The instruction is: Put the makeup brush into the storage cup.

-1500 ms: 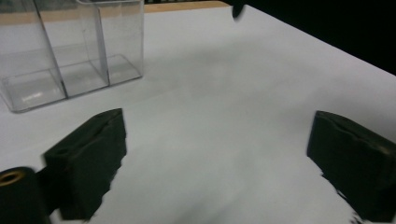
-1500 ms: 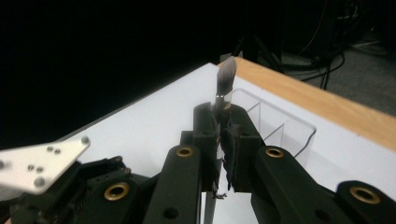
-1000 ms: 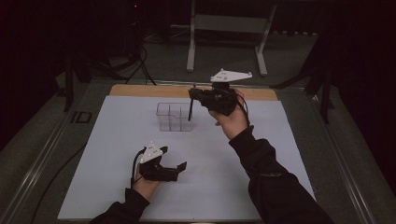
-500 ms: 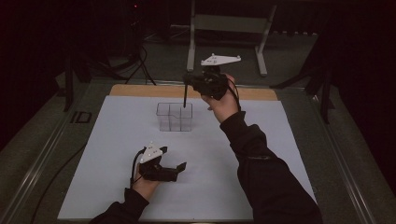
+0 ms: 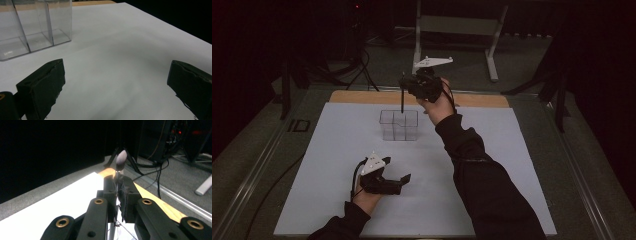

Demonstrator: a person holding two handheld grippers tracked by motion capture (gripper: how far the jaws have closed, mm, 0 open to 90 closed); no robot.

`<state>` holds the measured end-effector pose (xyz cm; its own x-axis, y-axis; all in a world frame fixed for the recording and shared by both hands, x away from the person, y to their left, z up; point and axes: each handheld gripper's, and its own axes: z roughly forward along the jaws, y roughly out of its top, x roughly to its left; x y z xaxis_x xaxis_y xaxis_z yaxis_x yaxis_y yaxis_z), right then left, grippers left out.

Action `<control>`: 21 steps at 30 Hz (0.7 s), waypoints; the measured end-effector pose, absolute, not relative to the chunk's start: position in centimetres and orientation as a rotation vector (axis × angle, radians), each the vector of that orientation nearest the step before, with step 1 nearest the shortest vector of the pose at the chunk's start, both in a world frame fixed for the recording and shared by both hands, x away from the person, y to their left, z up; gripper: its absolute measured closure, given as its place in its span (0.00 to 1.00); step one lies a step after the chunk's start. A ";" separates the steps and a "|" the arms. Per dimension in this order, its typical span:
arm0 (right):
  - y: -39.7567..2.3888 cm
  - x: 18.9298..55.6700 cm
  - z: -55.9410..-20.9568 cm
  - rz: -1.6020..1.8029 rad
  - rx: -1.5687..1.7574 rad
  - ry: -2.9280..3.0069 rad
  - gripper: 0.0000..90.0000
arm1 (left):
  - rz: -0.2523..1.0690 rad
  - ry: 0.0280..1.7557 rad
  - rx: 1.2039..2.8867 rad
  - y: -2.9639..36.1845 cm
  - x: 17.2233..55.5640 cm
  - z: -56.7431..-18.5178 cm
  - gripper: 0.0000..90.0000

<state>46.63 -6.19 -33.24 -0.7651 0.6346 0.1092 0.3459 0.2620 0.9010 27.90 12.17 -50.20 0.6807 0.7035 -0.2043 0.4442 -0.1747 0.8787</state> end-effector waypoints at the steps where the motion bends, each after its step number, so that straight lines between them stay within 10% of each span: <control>1: -6.1 46.8 -33.5 1.499 0.909 2.264 0.94 | 0.298 0.909 1.813 12.2 27.9 -50.2 0.03; 21: -4.1 47.9 -38.1 1.417 0.942 2.321 0.93 | 0.296 0.909 1.809 12.3 27.9 -50.2 0.03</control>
